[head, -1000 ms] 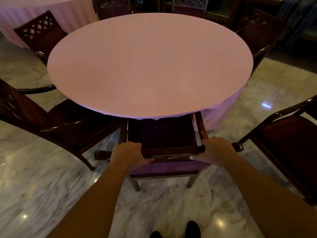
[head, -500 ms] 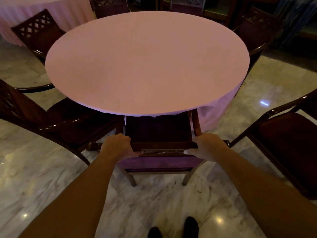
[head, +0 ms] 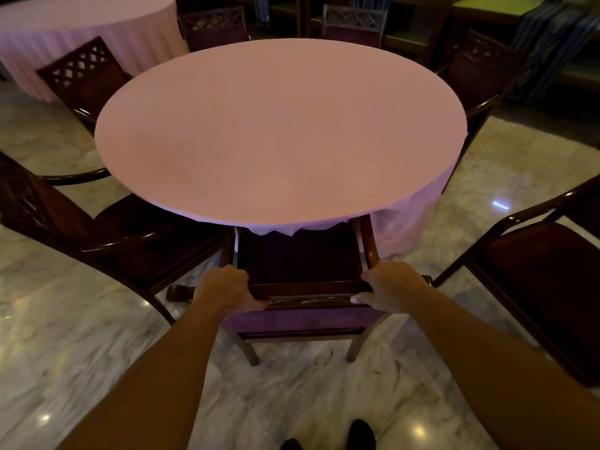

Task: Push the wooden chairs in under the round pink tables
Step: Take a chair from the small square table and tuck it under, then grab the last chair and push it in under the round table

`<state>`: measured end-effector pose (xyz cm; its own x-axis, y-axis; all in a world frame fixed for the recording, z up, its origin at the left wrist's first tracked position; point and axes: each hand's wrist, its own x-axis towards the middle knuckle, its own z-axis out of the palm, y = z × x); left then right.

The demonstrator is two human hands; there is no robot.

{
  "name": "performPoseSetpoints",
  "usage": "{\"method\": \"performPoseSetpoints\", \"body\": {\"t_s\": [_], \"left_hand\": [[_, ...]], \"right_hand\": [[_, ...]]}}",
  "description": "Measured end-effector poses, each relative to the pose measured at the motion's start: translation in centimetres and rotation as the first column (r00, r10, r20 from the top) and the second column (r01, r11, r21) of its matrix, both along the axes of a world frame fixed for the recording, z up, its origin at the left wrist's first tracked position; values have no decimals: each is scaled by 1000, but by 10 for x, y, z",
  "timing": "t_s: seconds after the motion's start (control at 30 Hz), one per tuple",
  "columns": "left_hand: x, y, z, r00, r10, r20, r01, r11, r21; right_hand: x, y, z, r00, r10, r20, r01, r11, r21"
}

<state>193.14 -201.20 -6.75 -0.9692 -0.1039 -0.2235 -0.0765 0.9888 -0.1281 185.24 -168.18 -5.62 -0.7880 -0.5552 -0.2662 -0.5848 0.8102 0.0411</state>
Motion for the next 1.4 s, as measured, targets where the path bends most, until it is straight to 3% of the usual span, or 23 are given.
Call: {"method": "performPoseSetpoints", "body": {"t_s": [0.33,0.6,0.8,1.17,1.4], "left_hand": [[2,3,4,999,41,31,-43,996,80],[3,0,8,997,19,72,-29,990,139],[10,-4,16,994,-15,112,-11,972,233],[-16,78,45,962,-249,113,214,944,253],[-46,180,63,936,-353,0,333,883,332]], "right_hand": [[1,2,0,997,-33,65,35,999,-18],[5,7,8,938,-227,262,281,941,-190],[23,10,15,917,-239,319,321,917,-235],[49,46,34,941,-274,201,328,887,-325],[69,156,58,841,-508,188,541,766,-348]]}}
